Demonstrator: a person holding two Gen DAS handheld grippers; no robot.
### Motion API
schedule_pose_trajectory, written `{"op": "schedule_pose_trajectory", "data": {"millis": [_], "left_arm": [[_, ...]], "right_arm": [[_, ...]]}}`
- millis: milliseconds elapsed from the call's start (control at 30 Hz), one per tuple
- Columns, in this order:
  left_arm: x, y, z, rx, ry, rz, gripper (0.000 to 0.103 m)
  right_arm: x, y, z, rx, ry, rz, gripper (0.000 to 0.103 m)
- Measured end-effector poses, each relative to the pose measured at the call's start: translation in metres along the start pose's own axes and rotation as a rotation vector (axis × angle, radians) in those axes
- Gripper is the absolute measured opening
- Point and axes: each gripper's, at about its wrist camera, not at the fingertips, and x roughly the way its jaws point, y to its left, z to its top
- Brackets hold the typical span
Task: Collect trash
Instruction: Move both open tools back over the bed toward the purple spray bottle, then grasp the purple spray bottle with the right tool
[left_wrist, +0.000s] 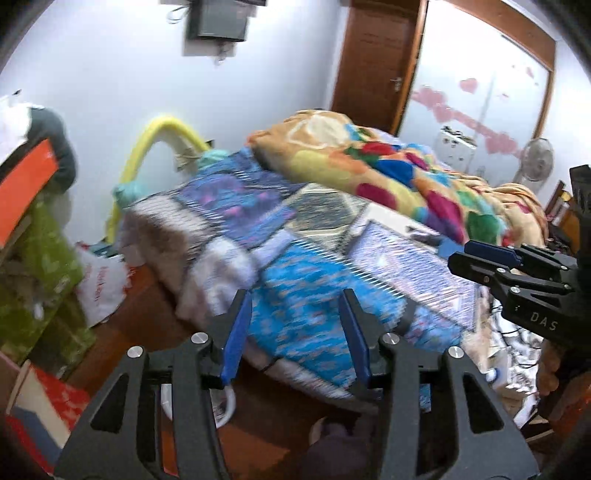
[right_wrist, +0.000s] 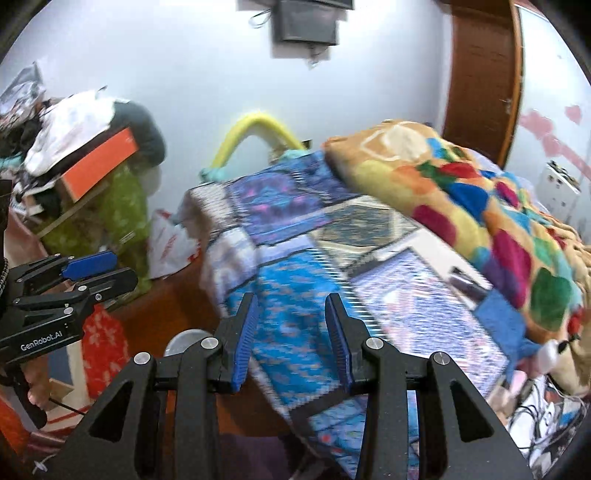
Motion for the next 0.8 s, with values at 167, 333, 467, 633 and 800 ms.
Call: {"op": "schedule_pose_trajectory", "data": {"millis": [167, 333, 467, 633, 800], "left_arm": [[0.04, -0.052, 0.015, 0.048, 0.027, -0.074, 0.05], [0.083, -0.101, 0.027, 0.118, 0.064, -0.122, 0.05], [0.117, -0.13, 0.037, 0.172, 0.077, -0.148, 0.05], [0.168, -0.149, 0.044, 0.175, 0.103, -0.184, 0.05], [0.216, -0.16, 0.05, 0.18, 0.132, -0.2, 0.05]], "right_arm": [[-0.011, -0.056, -0.004, 0.093, -0.024, -0.056, 0.034], [-0.005, -0.108, -0.011, 0.16, -0.007, -0.127, 0.034], [0.011, -0.147, -0.017, 0.205, 0.033, -0.163, 0.034], [0.04, -0.184, -0.021, 0.228, 0.095, -0.164, 0.034], [0.085, -0.214, -0.016, 0.235, 0.162, -0.132, 0.034]]}}
